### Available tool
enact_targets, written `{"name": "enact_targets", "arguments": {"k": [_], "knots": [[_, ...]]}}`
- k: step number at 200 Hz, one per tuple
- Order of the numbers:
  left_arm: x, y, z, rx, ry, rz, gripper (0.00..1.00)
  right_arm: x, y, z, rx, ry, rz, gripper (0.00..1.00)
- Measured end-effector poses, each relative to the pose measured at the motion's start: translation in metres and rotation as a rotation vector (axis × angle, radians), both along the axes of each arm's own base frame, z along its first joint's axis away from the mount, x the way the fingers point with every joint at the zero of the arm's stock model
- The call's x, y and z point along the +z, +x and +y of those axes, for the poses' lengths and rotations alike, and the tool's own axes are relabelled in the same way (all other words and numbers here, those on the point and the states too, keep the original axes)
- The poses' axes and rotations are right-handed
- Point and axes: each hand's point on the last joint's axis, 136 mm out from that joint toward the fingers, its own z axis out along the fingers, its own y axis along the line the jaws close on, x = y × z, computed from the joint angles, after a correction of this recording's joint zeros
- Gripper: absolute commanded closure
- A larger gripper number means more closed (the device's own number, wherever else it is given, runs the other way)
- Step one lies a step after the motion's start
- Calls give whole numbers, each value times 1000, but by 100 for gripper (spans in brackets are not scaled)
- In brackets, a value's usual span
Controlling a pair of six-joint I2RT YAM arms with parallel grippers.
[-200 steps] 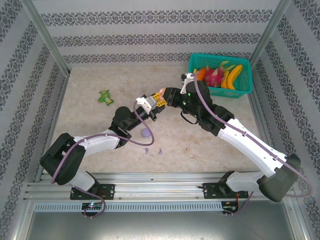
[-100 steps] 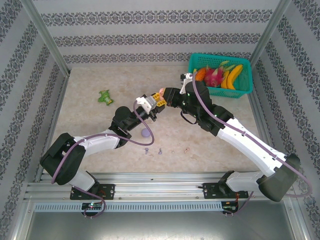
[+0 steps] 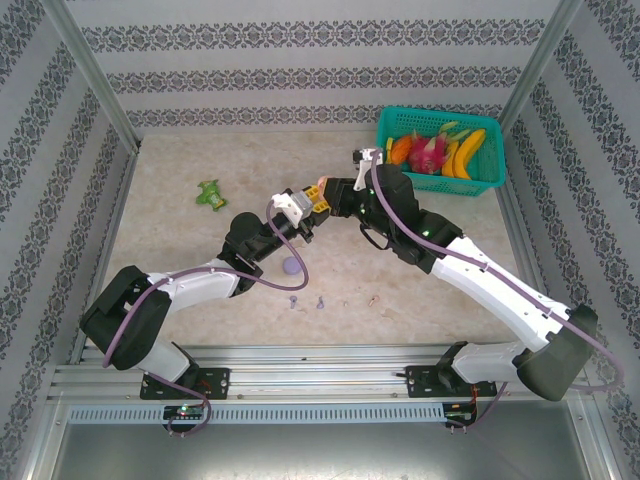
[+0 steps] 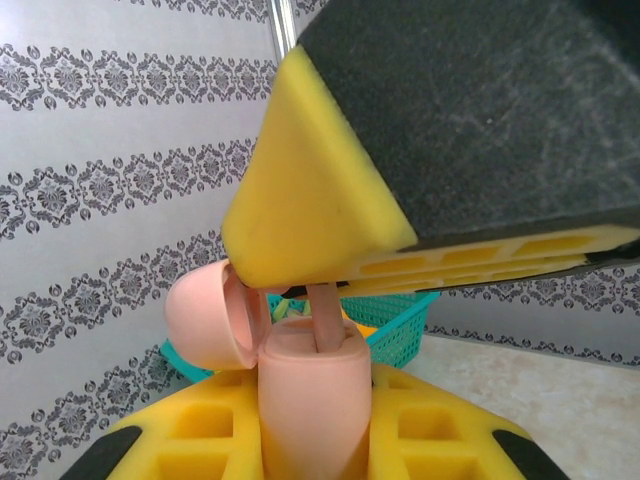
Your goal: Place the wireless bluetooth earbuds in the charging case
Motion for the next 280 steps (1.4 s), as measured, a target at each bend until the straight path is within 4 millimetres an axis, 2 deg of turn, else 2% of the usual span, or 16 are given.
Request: {"name": "enact_targets", "arguments": {"k": [93, 122, 136, 150, 173, 225, 262, 280], "knots": [[-1, 1, 0, -4, -21, 26, 100, -7, -3, 4, 29, -40, -14, 85], [-2, 2, 0, -10, -34, 40, 100, -8, -3, 4, 31, -43, -16, 82], [-1, 2, -1, -12, -40, 42, 100, -8, -3, 4, 32, -43, -15, 78], [-2, 2, -1, -16, -42, 44, 100, -8, -3, 4, 33, -38, -10, 66], [-5, 2, -3, -21, -42, 54, 100, -6, -5, 7, 57, -9, -1, 52], [-1, 0, -3, -35, -60, 49, 100, 2, -5, 0, 68, 60, 26, 39], [4, -2, -3, -38, -73, 31, 100, 13, -8, -8, 60, 94, 22, 38], [6, -2, -2, -38, -78, 23, 100, 17, -10, -22, 20, 112, 39, 38]]}}
